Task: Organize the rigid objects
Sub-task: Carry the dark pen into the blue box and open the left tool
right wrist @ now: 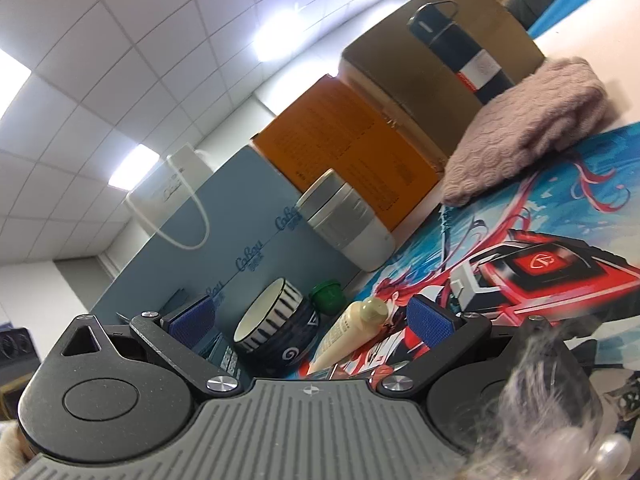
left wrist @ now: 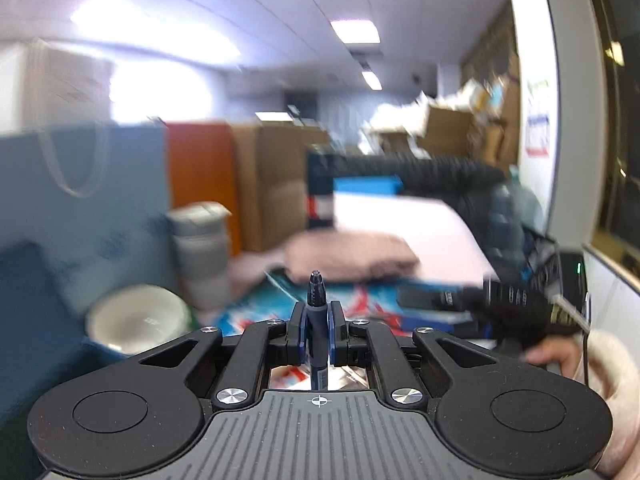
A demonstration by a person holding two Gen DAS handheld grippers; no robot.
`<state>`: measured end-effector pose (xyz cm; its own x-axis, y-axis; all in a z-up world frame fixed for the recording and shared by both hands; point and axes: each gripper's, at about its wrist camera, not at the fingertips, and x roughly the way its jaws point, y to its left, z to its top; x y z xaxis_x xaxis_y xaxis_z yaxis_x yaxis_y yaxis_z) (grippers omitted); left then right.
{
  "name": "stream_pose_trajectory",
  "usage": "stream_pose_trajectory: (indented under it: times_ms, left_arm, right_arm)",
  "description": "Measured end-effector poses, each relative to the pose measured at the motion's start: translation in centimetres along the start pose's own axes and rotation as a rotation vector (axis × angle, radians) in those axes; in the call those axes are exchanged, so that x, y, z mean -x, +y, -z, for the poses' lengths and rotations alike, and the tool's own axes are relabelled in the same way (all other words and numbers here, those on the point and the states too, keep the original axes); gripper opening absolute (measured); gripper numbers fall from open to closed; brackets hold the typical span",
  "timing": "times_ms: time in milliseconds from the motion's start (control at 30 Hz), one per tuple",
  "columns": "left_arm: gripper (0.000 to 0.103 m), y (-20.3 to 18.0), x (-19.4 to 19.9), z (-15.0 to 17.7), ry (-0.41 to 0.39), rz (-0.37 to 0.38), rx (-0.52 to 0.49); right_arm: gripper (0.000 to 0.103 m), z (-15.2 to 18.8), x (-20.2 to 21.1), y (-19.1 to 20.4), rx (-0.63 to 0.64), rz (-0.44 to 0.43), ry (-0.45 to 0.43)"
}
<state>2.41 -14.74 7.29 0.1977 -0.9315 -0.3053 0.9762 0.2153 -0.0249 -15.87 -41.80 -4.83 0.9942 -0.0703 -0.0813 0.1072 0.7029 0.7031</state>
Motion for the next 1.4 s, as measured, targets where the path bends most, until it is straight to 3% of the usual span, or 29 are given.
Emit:
stream_pose_trajectory:
  times_ms: [200, 333, 400, 533, 667, 867, 1100, 1167, 1300, 1400]
  left_arm:
    - [0.008, 2.5, 6.4, -1.0, -0.128, -0.180, 0.048]
    - [0.008, 4.5, 9.1, -1.0, -0.113, -0.338, 0.049]
    - [0.008, 5.5, 9.3, -0.6, -0.039, -0.414, 0.029]
    - [0.008, 7.9, 6.8, 0.0, 0.218, -0.502, 0.007]
    - [0.008, 9.7, 3.0, 0.7, 0.421, -0.495, -0.005]
    - [0.009, 11.3, -0.5, 1.8, 0.522, -0.405, 0.079]
    - [0.015, 11.9, -0.6, 3.0, 0.524, -0.385, 0.130]
    - [0.021, 11.9, -0.3, 2.9, 0.496, -0.400, 0.133]
    - [0.069, 10.6, 1.8, 2.0, 0.352, -0.435, 0.162]
    - [0.076, 8.9, 3.6, 1.3, 0.220, -0.438, 0.185]
  right_arm:
    - [0.103, 0.5, -0.2, 2.2, 0.061, -0.004, 0.037]
    - [0.103, 1.3, -0.7, 4.5, 0.038, -0.040, 0.076]
    - [0.103, 2.0, -1.4, 5.6, 0.018, -0.082, 0.115]
    - [0.103, 3.8, -2.8, 7.8, 0.058, -0.157, 0.164]
    - [0.103, 4.9, -3.3, 8.6, 0.123, -0.156, 0.191]
    - [0.103, 5.1, -3.3, 7.9, 0.115, -0.149, 0.203]
    - [0.103, 5.0, -3.7, 7.2, 0.076, -0.149, 0.227]
    - [0.103, 5.0, -3.6, 7.2, 0.079, -0.150, 0.231]
    - [0.103, 5.2, -3.7, 7.4, 0.100, -0.154, 0.245]
    - [0.103, 5.5, -3.8, 7.7, 0.128, -0.148, 0.256]
